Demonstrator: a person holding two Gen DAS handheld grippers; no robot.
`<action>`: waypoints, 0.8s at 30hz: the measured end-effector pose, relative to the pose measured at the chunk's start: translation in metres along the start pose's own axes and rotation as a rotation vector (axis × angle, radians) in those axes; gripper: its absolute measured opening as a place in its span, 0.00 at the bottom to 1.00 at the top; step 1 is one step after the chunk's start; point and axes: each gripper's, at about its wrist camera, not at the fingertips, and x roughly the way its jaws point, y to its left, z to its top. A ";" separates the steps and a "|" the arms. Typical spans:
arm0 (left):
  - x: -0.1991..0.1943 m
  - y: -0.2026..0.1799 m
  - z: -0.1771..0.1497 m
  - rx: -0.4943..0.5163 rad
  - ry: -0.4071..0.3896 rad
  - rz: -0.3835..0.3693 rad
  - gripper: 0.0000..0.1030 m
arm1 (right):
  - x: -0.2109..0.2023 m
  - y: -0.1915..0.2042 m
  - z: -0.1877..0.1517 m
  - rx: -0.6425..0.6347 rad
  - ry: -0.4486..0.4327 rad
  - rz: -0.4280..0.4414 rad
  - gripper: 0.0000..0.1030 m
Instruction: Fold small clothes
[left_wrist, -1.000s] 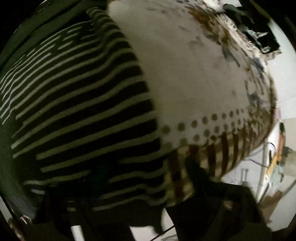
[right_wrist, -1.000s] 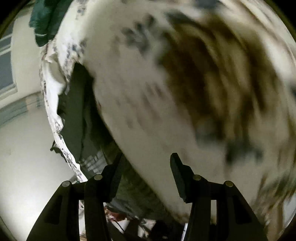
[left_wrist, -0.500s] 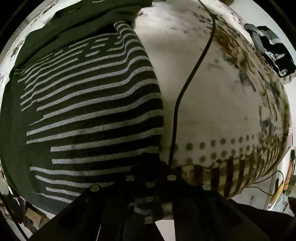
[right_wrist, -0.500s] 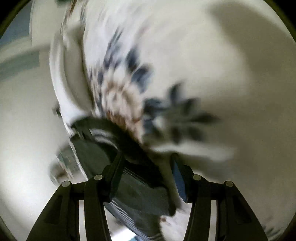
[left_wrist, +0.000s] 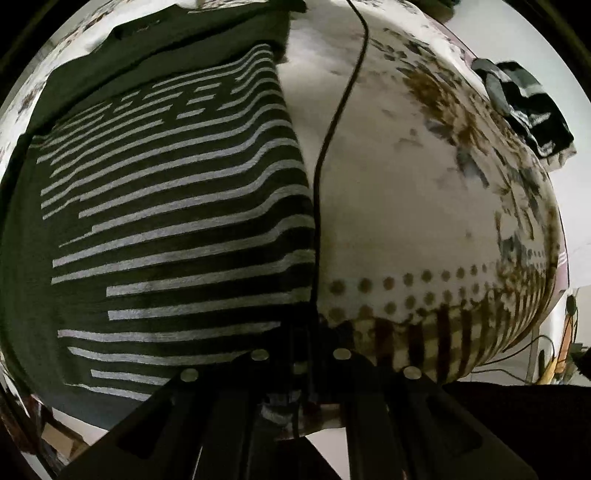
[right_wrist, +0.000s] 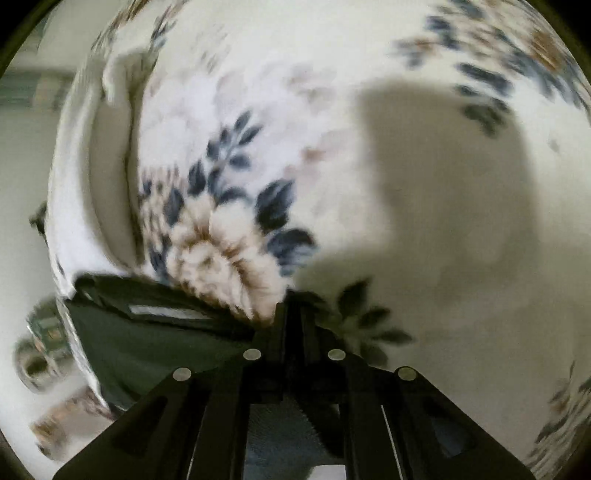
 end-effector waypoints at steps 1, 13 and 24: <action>0.003 0.003 -0.004 -0.013 -0.003 -0.021 0.03 | 0.002 -0.002 0.003 0.013 0.022 0.028 0.09; 0.000 0.026 -0.008 -0.124 -0.026 -0.083 0.03 | -0.012 -0.108 -0.071 0.214 0.090 0.481 0.50; -0.058 0.065 -0.010 -0.267 -0.118 -0.130 0.03 | 0.002 0.000 -0.074 0.119 0.047 0.426 0.15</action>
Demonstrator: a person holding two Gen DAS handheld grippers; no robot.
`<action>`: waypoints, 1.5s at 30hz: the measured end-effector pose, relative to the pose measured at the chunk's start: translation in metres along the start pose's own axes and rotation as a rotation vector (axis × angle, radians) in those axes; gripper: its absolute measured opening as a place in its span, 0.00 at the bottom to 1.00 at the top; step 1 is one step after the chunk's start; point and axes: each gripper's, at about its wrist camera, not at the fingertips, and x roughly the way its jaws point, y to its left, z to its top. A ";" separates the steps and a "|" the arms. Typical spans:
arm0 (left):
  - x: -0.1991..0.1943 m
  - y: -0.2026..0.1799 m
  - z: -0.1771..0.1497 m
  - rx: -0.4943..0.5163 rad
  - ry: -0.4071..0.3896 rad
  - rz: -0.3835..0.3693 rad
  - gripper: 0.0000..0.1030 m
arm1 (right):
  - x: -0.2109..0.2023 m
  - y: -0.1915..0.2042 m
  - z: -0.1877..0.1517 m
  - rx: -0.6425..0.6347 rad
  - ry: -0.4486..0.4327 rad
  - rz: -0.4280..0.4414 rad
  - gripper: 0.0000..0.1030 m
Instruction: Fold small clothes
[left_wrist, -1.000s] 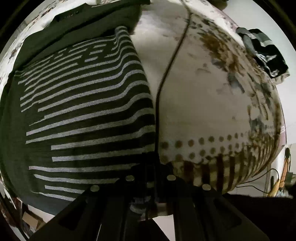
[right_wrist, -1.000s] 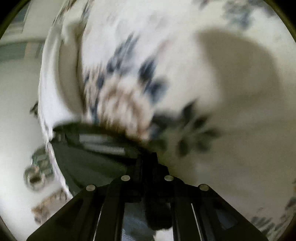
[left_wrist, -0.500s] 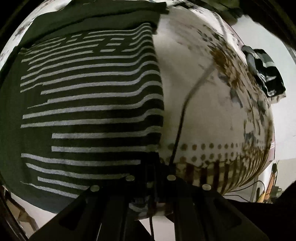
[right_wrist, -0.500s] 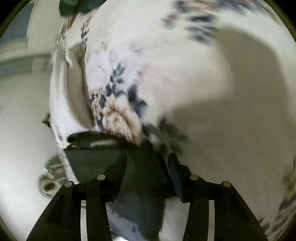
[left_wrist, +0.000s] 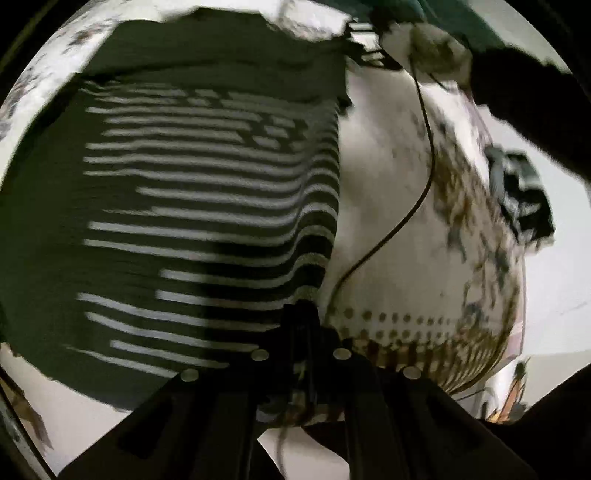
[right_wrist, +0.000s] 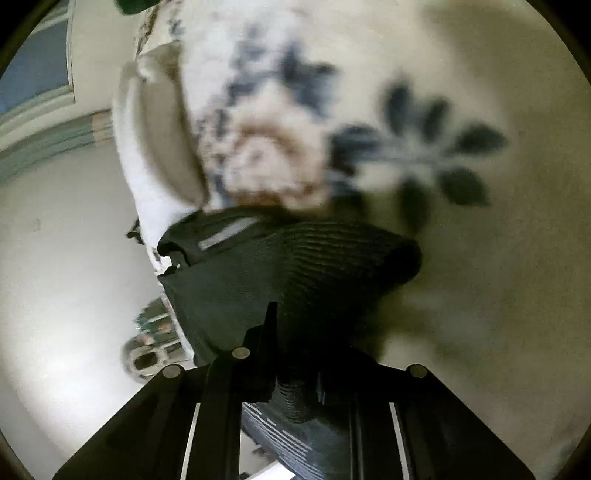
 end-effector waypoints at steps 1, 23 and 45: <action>-0.012 0.008 0.004 -0.022 -0.019 -0.008 0.03 | -0.007 0.011 -0.004 -0.018 -0.001 -0.026 0.15; -0.102 0.377 0.020 -0.440 -0.130 -0.125 0.06 | 0.320 0.366 -0.046 -0.089 -0.001 -0.550 0.26; -0.086 0.406 0.050 -0.243 0.024 -0.055 0.64 | 0.314 0.245 -0.303 0.086 0.178 0.222 0.56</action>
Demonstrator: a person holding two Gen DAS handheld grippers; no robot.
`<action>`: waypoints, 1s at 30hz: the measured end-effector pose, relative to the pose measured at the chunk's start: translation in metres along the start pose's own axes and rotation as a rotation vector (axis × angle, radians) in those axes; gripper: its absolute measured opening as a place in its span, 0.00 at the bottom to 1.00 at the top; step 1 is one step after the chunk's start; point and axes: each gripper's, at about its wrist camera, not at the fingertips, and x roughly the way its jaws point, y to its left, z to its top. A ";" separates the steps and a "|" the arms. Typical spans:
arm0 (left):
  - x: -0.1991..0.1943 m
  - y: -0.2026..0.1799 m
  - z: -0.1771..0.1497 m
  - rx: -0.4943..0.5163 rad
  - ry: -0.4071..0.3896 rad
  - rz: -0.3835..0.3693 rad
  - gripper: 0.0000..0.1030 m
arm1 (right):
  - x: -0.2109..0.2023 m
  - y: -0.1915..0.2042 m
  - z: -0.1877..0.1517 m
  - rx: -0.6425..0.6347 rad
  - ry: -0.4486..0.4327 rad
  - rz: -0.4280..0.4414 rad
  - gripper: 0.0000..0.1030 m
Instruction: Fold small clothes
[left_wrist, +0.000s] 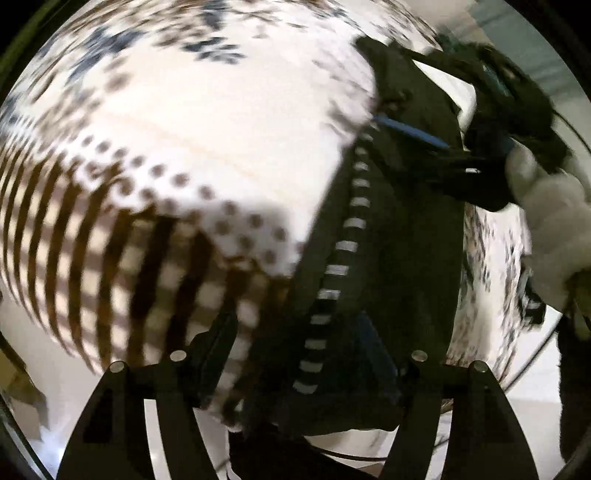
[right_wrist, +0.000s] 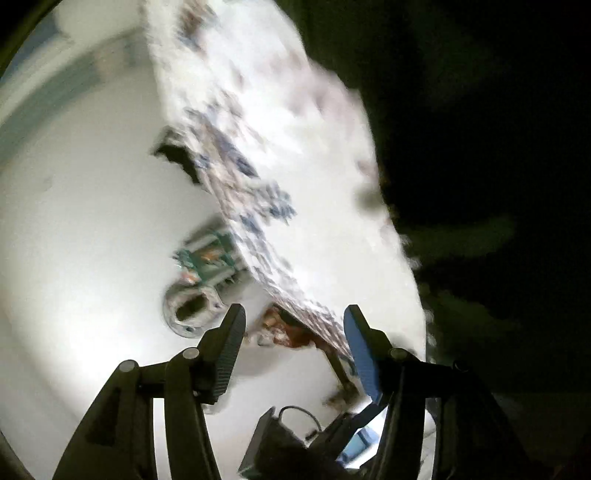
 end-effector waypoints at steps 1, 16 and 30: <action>0.007 -0.009 0.000 0.022 0.013 0.015 0.64 | -0.024 -0.007 -0.007 -0.017 -0.046 -0.038 0.56; 0.022 0.002 -0.038 0.148 0.105 0.304 0.66 | -0.138 -0.213 -0.200 0.202 -0.165 -0.370 0.56; 0.003 0.004 -0.085 0.181 0.067 0.127 0.07 | -0.070 -0.201 -0.244 0.126 -0.149 -0.471 0.07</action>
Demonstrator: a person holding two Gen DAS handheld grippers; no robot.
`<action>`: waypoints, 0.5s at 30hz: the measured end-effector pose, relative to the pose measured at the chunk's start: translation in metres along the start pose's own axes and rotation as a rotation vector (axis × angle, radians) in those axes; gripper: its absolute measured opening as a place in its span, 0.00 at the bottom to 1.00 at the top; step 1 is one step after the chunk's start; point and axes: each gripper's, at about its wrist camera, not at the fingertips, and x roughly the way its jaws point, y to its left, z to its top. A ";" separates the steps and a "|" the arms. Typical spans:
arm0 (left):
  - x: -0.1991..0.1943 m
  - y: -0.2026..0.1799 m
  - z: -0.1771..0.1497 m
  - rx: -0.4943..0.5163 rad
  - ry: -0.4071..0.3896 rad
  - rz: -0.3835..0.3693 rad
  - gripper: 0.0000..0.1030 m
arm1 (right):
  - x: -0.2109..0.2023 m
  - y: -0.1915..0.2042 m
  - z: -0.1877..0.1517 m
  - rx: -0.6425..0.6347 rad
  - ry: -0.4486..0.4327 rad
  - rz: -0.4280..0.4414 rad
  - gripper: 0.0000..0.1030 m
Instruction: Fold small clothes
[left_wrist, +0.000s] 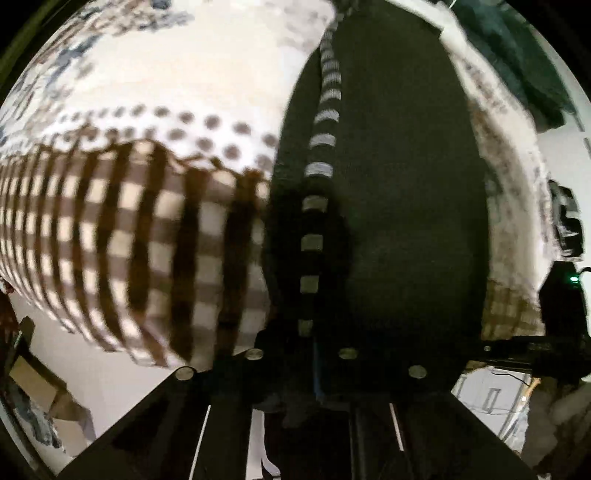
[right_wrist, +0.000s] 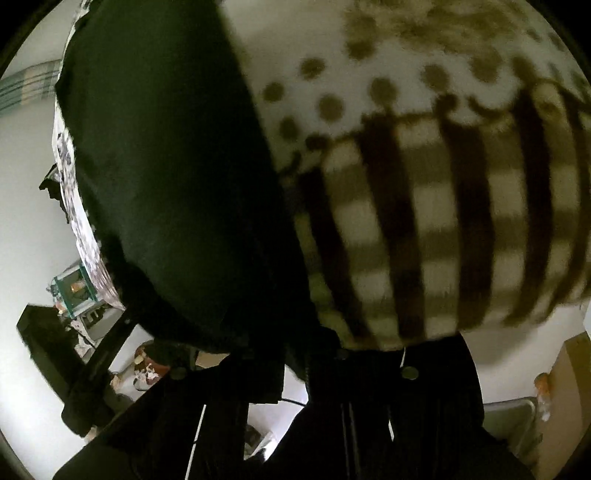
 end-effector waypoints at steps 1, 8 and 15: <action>-0.010 0.001 -0.003 0.010 -0.013 -0.007 0.07 | -0.001 0.007 -0.005 -0.016 0.000 -0.008 0.06; -0.002 0.044 0.006 -0.037 0.063 -0.068 0.11 | 0.025 0.015 -0.012 -0.080 0.055 -0.090 0.06; -0.046 0.039 0.021 -0.108 0.032 -0.118 0.26 | -0.024 0.010 0.007 -0.071 0.068 -0.004 0.41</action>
